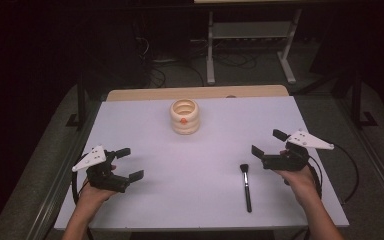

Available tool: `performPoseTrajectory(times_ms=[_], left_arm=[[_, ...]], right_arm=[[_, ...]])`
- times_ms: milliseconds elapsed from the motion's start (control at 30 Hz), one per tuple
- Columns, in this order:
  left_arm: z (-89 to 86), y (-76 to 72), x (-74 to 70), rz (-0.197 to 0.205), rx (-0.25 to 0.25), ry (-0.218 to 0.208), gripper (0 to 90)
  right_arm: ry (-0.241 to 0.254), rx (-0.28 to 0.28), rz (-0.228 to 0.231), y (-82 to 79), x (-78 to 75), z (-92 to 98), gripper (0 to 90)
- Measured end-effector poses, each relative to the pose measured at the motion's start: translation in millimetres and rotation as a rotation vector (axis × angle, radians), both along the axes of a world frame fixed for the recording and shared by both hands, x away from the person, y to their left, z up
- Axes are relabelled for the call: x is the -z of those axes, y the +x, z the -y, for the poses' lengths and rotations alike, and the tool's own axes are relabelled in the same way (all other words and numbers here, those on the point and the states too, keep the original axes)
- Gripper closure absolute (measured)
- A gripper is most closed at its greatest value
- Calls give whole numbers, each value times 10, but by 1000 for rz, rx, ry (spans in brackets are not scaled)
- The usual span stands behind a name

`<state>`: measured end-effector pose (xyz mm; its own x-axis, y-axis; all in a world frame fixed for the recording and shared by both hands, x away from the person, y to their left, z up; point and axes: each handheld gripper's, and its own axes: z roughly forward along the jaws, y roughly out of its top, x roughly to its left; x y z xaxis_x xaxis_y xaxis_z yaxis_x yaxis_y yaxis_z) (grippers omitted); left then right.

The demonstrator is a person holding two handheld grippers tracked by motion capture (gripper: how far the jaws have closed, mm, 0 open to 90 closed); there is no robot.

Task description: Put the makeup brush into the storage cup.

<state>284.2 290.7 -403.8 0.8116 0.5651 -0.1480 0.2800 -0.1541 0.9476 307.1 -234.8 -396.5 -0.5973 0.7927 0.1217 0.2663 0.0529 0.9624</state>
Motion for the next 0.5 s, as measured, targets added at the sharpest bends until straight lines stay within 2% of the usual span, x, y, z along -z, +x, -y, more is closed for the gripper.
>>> performPoseTrajectory(times_ms=[367, 500], left_arm=[[1, 5, -5, 2, 0, 4, 0], [-8, 12, -7, 2, -2, -12, 0]], right_arm=[[-5, -18, -1, 94, -6, -75, 0], [-10, -23, -8, 135, -5, -135, 0]])
